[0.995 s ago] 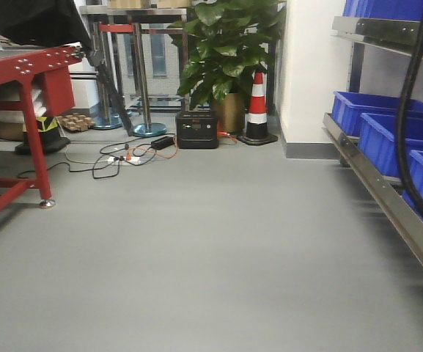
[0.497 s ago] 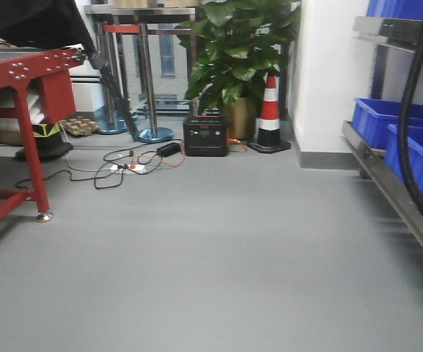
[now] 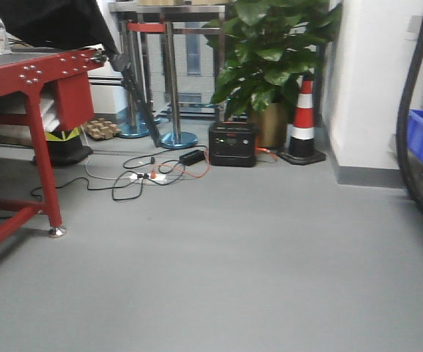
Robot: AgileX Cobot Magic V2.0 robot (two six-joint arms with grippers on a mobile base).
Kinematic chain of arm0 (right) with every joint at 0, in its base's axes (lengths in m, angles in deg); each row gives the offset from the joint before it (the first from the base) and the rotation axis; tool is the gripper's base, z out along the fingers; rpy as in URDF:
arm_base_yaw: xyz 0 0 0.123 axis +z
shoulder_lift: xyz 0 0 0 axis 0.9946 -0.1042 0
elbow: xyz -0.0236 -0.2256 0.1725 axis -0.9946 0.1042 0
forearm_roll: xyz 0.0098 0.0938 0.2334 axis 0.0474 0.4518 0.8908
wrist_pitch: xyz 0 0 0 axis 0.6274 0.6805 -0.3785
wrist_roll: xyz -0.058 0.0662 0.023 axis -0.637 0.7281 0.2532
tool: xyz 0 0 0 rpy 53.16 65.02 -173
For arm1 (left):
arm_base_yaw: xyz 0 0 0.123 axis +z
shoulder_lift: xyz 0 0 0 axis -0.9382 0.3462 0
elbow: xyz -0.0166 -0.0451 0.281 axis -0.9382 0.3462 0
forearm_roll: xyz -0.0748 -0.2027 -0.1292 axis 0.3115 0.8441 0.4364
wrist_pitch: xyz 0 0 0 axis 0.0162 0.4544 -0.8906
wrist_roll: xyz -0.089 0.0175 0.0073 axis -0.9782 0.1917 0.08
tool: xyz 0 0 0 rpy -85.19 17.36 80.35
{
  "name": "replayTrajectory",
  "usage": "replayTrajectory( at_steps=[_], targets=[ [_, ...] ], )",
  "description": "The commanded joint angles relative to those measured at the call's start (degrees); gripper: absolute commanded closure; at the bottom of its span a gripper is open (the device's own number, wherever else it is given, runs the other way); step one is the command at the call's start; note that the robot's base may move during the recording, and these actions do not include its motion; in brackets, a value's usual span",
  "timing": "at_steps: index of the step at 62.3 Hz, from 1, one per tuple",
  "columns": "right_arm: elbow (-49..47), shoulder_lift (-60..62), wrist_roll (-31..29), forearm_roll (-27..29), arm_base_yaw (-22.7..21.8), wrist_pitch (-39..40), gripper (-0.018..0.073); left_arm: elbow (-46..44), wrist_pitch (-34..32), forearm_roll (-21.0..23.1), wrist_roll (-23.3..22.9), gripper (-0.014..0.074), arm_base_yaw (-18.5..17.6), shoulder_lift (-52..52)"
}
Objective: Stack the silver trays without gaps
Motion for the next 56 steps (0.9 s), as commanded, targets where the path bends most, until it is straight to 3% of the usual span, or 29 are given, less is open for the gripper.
replayTrajectory(
  at_steps=[1, 36, 56],
  targets=[
    [0.0, 0.3, -0.9, 0.1, 0.4, 5.7, 0.0637, -1.0, -2.8, 2.4, 0.1, 0.0614, -0.6, -0.4],
    [0.0, 0.3, -0.9, 0.1, 0.4, 5.8, 0.0637, -1.0, -3.0, 2.4, 0.1, 0.0614, -0.6, -0.4],
    [0.0, 0.2, -0.9, 0.1, 0.4, 12.9, 0.0637, -1.0, -3.1, 2.4, 0.1, 0.0614, -0.6, -0.4]
  ],
)
